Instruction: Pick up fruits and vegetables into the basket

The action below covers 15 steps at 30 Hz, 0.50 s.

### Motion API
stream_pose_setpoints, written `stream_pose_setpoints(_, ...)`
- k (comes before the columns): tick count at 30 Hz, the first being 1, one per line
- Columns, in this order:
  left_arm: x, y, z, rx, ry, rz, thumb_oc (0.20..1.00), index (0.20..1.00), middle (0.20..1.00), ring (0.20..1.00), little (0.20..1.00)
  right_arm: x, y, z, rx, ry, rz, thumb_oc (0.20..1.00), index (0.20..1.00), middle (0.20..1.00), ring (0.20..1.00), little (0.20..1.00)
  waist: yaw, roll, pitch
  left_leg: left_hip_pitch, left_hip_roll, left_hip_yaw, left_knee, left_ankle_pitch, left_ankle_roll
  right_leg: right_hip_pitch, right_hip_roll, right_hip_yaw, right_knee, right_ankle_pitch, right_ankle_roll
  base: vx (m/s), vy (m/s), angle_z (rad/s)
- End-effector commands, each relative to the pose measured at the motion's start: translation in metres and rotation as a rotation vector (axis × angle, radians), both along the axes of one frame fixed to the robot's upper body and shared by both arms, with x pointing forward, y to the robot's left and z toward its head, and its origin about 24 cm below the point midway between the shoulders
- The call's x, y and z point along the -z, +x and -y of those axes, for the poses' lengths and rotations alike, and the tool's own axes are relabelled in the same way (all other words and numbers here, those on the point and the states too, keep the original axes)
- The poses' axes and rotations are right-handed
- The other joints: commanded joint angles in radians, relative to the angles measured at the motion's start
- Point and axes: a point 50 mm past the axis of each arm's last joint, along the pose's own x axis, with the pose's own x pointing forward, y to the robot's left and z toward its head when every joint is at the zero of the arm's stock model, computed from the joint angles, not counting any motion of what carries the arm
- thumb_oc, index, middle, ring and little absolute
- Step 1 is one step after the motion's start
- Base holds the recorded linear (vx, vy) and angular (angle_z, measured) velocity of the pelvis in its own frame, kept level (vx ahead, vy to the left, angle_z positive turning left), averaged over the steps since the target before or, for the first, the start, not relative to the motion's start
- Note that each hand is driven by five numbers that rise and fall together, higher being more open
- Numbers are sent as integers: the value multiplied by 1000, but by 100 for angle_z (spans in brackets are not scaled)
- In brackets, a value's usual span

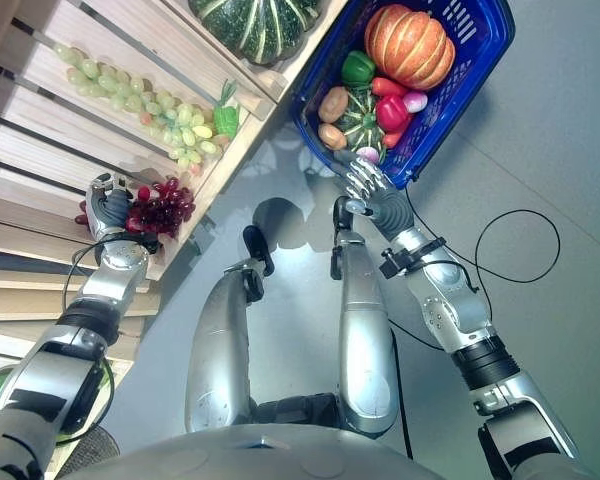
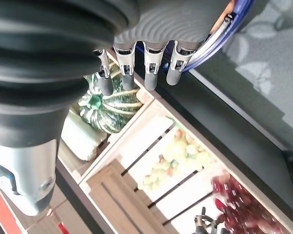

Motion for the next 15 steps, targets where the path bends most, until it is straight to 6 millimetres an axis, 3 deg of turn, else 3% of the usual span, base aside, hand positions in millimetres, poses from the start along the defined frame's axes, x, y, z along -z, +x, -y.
stream_pose_setpoints(1,-9,-10,-10,-36,-16,114,200,200,200,200,200,-11,-15,-6,-55,19,79,1000,1000,1000,1000,1000,10,16,-49,33,-20,65,-26,-8,18,67,-1,-25,10,-85,62,20,21,3)
stream_pose_setpoints(7,-17,-12,-9,-21,55,131,200,200,200,200,200,-5,-17,-6,-59,7,59,1000,1000,1000,1000,1000,16,18,-49,75,-22,68,-40,-5,19,114,-4,-28,-8,-83,64,13,9,4)
stream_pose_setpoints(8,-20,-12,-11,-29,128,115,918,918,918,918,918,-4,-17,-5,-60,6,57,1000,1000,1000,1000,1000,16,17,-49,76,-20,70,-39,-5,20,116,-4,-28,-7,-82,62,0,0,0)
stream_pose_setpoints(9,-20,-12,-12,-29,149,102,1000,1000,1000,1000,1000,-4,-18,-4,-60,5,56,1000,1000,1000,1000,1000,16,17,-49,74,-20,70,-37,-5,21,115,-3,-28,-6,-82,62,0,0,0)
stream_pose_setpoints(15,-24,-13,-19,-62,388,13,1000,1000,1000,1000,1000,-4,-16,1,-62,1,49,1000,1000,1000,1000,1000,9,16,-49,53,-15,77,-20,-12,24,92,4,-22,9,-86,60,0,0,0)
